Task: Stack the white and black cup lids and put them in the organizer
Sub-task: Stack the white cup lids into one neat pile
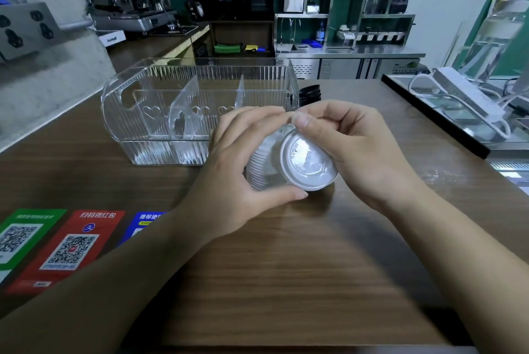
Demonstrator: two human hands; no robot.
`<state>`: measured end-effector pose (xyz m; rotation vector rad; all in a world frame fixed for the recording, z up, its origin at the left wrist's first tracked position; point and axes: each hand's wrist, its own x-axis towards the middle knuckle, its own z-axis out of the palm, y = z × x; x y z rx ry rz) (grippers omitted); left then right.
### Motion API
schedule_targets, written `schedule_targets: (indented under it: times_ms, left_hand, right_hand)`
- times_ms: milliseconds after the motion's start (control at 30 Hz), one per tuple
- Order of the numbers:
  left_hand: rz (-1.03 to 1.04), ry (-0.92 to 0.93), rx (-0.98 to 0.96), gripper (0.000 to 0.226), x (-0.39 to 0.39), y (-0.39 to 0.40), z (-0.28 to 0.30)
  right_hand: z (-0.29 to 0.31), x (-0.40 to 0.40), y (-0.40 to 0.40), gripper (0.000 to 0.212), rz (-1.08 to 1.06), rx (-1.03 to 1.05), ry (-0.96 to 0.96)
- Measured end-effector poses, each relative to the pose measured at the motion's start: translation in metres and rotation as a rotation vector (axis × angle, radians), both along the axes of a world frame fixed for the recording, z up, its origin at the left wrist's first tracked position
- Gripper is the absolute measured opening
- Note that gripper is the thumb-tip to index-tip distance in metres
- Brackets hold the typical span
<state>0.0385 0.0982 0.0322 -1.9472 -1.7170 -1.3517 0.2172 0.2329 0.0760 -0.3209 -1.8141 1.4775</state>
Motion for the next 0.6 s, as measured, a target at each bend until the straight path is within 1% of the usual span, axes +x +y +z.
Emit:
schedule_targets:
  times_ms: [200,300,367,433,467,533,600]
  left_hand:
    - [-0.033,-0.004,-0.009,0.084,0.003,0.000,0.001]
    - [-0.031,-0.028,0.006,0.080,0.003,-0.002,0.003]
    - [0.002,-0.067,0.038,0.077,0.001,-0.003,0.005]
    - [0.044,-0.105,0.061,0.075,-0.001,-0.003,0.006]
    - [0.060,-0.121,0.063,0.074,-0.003,-0.002,0.006]
    - [0.073,-0.152,0.052,0.071,-0.005,-0.002,0.005]
    - [0.068,-0.168,0.024,0.070,-0.007,-0.001,0.004]
  right_hand:
    - [0.002,0.000,-0.003,0.022,-0.037,0.023,-0.002]
    - [0.002,0.003,-0.003,0.024,-0.087,0.153,-0.001]
    - [0.003,0.005,-0.001,0.031,-0.107,0.310,-0.001]
    - [0.003,0.008,0.000,0.045,-0.102,0.486,-0.020]
    - [0.004,0.009,0.000,0.051,-0.094,0.543,-0.032]
    - [0.003,0.009,0.000,0.058,-0.081,0.581,-0.054]
    - [0.000,0.007,0.002,0.059,-0.089,0.588,-0.065]
